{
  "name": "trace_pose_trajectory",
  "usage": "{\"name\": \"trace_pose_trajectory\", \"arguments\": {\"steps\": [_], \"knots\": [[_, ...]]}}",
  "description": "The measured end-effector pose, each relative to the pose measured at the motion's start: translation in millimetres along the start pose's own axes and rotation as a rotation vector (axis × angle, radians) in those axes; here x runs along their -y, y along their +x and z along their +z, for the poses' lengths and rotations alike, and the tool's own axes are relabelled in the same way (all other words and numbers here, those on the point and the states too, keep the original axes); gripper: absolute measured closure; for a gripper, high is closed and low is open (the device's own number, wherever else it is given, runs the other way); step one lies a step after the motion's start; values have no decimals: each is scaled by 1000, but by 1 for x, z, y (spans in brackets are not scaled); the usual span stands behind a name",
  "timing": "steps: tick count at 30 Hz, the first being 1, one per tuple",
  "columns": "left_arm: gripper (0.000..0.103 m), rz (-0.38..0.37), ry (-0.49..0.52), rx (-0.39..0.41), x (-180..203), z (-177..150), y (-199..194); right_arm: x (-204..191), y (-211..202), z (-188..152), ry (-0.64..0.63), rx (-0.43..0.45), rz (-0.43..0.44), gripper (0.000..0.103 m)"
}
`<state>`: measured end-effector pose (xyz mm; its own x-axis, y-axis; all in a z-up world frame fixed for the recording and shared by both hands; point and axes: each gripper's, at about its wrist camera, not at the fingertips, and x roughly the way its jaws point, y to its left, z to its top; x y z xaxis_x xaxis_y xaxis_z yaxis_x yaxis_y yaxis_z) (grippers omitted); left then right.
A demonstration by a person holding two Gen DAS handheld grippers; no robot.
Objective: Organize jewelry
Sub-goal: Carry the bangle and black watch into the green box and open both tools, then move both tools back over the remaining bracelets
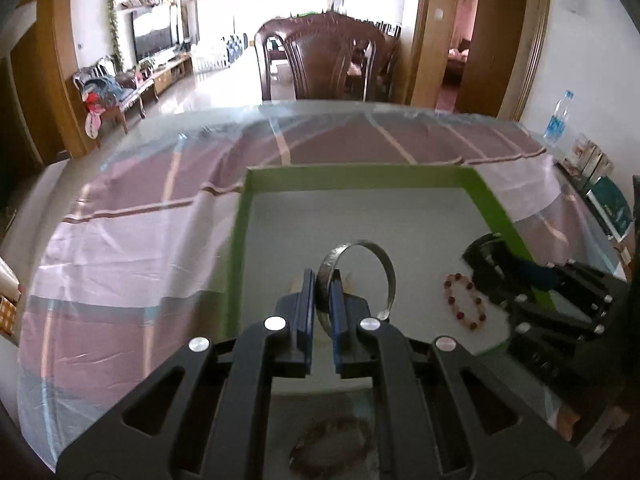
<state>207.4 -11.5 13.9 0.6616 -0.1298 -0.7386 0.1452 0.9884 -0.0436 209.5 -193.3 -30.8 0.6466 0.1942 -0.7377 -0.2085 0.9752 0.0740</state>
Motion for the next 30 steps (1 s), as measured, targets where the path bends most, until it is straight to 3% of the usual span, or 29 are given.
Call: {"name": "trace_pose_trajectory", "arguments": {"steps": [2,5,7,8,12,15,21,24,30], "knots": [[95,-14,7,-18,4,-1,13,-1,14,-4,6,-41,7,69],[88,-27,6,-37,8,-2,20,1,6,-7,6,-21,-15,54],[74,-23,30,-26,10,-6,13,4,-9,-9,28,-12,21,47],[73,-17,42,-15,10,-7,7,6,-19,-10,39,-4,33,45],[66,35,97,6,7,-24,-25,5,-62,-27,28,11,68,45],[57,49,109,2,-2,-46,-44,0,-78,-52,-21,-5,45,45],[53,68,43,-81,-26,-91,-29,-2,-63,-101,-78,-140,6,45],[53,80,9,-135,-32,-102,-14,-9,-56,-111,-114,-177,8,45],[47,78,24,-139,-28,-114,-10,-23,-30,-116,-154,-238,-67,45]]}}
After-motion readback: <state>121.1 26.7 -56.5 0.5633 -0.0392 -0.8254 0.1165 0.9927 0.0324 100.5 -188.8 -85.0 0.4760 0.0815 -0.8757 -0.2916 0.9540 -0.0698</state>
